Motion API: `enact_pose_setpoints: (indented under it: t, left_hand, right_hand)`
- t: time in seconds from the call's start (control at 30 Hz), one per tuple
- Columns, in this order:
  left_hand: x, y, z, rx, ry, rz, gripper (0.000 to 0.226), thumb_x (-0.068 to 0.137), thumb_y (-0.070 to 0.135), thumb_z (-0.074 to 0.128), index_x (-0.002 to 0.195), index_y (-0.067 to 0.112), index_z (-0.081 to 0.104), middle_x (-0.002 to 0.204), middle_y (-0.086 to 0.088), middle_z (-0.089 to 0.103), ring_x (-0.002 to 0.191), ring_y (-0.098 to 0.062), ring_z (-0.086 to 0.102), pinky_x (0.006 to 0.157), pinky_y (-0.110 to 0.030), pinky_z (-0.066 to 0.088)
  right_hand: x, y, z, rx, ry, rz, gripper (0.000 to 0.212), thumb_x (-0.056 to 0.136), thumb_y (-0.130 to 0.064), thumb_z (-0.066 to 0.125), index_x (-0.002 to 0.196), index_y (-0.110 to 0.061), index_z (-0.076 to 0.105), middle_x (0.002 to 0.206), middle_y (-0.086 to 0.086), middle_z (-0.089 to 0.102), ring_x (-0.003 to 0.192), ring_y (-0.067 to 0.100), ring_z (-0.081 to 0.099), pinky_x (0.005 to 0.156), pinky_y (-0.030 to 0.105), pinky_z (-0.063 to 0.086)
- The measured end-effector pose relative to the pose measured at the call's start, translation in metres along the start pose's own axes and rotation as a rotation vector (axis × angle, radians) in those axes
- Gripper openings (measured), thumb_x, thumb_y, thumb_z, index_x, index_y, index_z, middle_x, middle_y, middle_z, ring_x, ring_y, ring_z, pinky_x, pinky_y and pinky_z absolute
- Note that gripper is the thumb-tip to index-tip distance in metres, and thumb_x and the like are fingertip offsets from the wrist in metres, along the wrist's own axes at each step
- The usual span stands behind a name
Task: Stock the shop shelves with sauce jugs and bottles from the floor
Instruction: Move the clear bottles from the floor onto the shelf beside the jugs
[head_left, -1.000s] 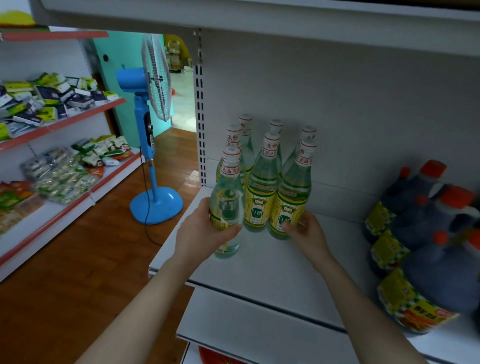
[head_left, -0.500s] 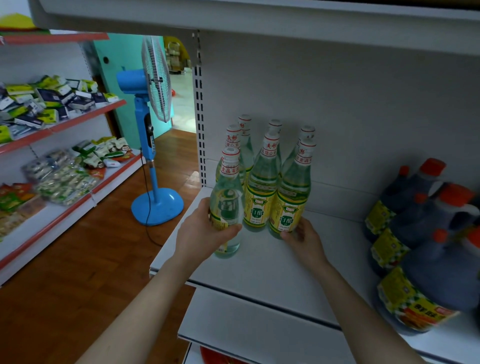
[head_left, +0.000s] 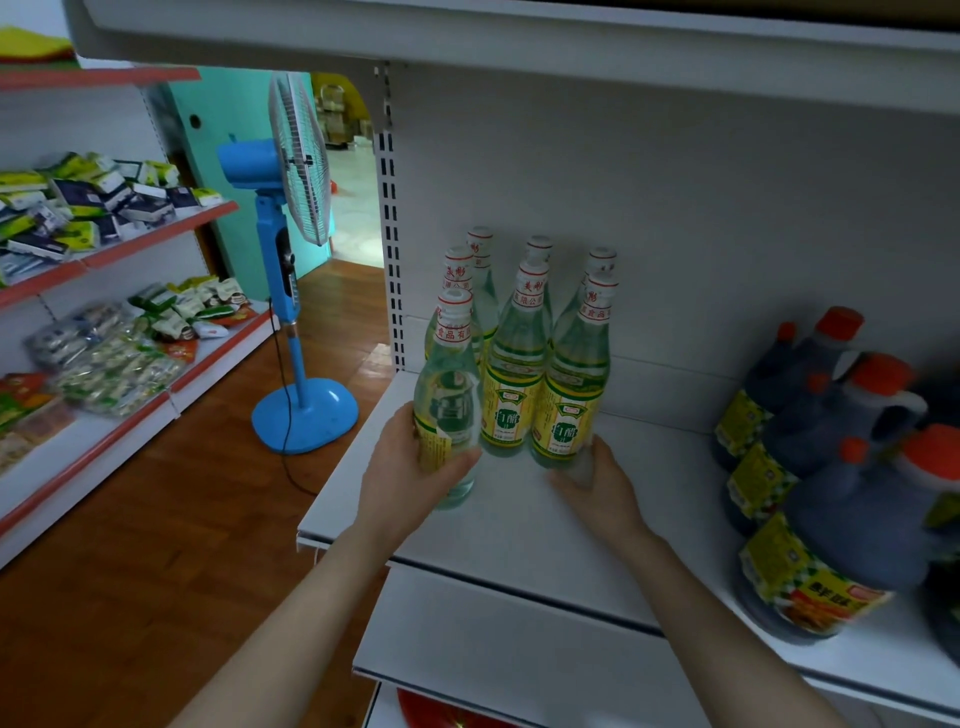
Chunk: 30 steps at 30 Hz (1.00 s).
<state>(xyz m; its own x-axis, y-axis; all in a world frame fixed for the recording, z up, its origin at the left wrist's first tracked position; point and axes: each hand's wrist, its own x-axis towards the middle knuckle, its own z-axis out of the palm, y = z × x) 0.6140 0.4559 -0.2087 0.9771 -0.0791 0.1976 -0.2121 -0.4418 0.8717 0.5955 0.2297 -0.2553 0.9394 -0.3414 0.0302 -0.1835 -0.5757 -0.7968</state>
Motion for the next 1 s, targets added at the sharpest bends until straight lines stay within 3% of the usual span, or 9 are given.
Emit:
enact_pose_setpoints:
  t: [0.1,0.17,0.33,0.53,0.63,0.7,0.87,1.0]
  left_hand:
    - [-0.009,-0.014,0.007,-0.028,-0.048,-0.016,0.062,0.067,0.037,0.08,0.116,0.036,0.042,0.113,0.013,0.054,0.107,-0.008,0.053,0.083,-0.02,0.045]
    - [-0.012,-0.021,0.01,-0.014,-0.077,-0.037,0.057,0.07,0.029,0.079,0.113,0.033,0.044,0.106,0.015,0.054,0.101,-0.009,0.055,0.073,-0.008,0.039]
    - [-0.009,-0.035,0.017,0.028,-0.018,-0.115,0.061,0.066,0.032,0.082,0.116,0.019,0.051,0.106,0.004,0.061,0.096,-0.015,0.058,0.078,-0.025,0.044]
    - [-0.01,-0.037,0.022,0.102,0.117,-0.114,0.076,0.06,0.033,0.085,0.122,0.011,0.046,0.105,-0.007,0.05,0.097,-0.019,0.047,0.077,-0.027,0.039]
    - [-0.011,-0.044,0.017,0.046,0.03,-0.036,0.058,0.068,0.03,0.078,0.117,0.018,0.05,0.11,-0.001,0.054,0.1,-0.014,0.049,0.084,-0.031,0.046]
    - [-0.011,-0.046,0.012,0.015,-0.009,-0.038,0.045,0.071,0.027,0.077,0.106,0.025,0.049,0.108,0.006,0.058,0.099,-0.012,0.056,0.084,-0.027,0.047]
    - [-0.007,-0.047,0.008,0.016,0.013,-0.066,0.053,0.067,0.033,0.081,0.109,0.023,0.051,0.102,0.009,0.056,0.09,-0.005,0.052,0.069,-0.009,0.037]
    - [-0.001,-0.045,0.013,0.085,0.032,-0.091,0.056,0.068,0.032,0.08,0.115,0.015,0.054,0.108,-0.001,0.053,0.09,-0.007,0.046,0.075,-0.02,0.037]
  right_hand:
    - [-0.021,0.006,0.001,-0.338,-0.083,0.021,0.081,0.083,-0.049,0.059,0.143,-0.005,0.026,0.152,0.012,0.026,0.141,0.023,0.023,0.112,0.029,0.02]
    - [-0.03,0.01,0.003,-0.496,-0.113,0.012,0.08,0.087,-0.056,0.048,0.144,-0.007,0.023,0.155,0.011,0.017,0.143,0.021,0.013,0.115,0.03,0.01]
    - [-0.035,0.011,0.007,-0.528,-0.064,-0.013,0.075,0.088,-0.057,0.044,0.143,-0.009,0.028,0.155,0.01,0.018,0.144,0.02,0.013,0.116,0.033,0.009]
    - [-0.036,0.014,0.008,-0.558,-0.033,-0.023,0.074,0.088,-0.058,0.044,0.142,-0.01,0.03,0.154,0.009,0.02,0.143,0.019,0.015,0.115,0.033,0.01]
    - [-0.037,0.014,0.009,-0.569,-0.024,-0.031,0.074,0.088,-0.058,0.043,0.142,-0.01,0.03,0.154,0.009,0.021,0.143,0.019,0.016,0.116,0.032,0.012]
    - [-0.037,0.013,0.009,-0.57,-0.021,-0.033,0.073,0.088,-0.058,0.044,0.142,-0.01,0.03,0.154,0.009,0.021,0.143,0.019,0.016,0.116,0.032,0.011]
    - [-0.037,0.012,0.008,-0.572,-0.024,-0.028,0.073,0.088,-0.056,0.045,0.142,-0.009,0.031,0.154,0.009,0.022,0.143,0.02,0.017,0.115,0.032,0.011]
    - [-0.038,0.012,0.008,-0.577,-0.02,-0.034,0.073,0.088,-0.057,0.045,0.141,-0.008,0.032,0.153,0.01,0.024,0.142,0.02,0.019,0.116,0.031,0.012]
